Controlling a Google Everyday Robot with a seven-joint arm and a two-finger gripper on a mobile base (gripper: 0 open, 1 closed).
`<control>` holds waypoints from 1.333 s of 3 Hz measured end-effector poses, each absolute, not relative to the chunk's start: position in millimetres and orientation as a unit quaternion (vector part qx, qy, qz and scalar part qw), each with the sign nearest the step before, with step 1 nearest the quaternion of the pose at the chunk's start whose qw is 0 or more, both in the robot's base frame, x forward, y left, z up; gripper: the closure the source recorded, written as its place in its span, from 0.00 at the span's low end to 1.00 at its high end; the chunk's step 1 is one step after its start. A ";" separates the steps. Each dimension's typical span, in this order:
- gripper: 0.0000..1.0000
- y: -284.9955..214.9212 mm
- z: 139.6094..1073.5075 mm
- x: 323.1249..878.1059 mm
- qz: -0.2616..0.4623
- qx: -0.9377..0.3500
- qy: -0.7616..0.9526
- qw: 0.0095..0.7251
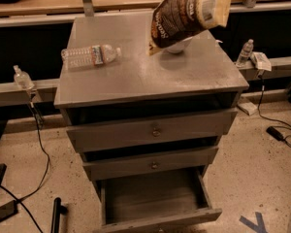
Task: Pick brown chip bag from bottom drawer and place on counter
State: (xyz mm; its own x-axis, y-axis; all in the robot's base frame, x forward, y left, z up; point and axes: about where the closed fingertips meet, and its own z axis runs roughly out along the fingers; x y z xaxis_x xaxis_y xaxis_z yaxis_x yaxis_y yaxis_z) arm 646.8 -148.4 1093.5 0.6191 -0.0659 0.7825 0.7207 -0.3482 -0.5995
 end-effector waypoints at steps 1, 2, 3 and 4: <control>1.00 -141.2 1073.4 646.7 -0.369 -0.737 -0.224 0.520; 1.00 -132.8 1053.3 646.5 -0.368 -0.737 -0.215 0.525; 1.00 -124.8 1036.6 644.5 -0.374 -0.736 -0.203 0.526; 1.00 -106.8 1024.3 652.6 -0.381 -0.727 -0.188 0.540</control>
Offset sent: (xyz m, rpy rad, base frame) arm -0.0131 0.0276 -0.0752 0.0260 0.0367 -0.0388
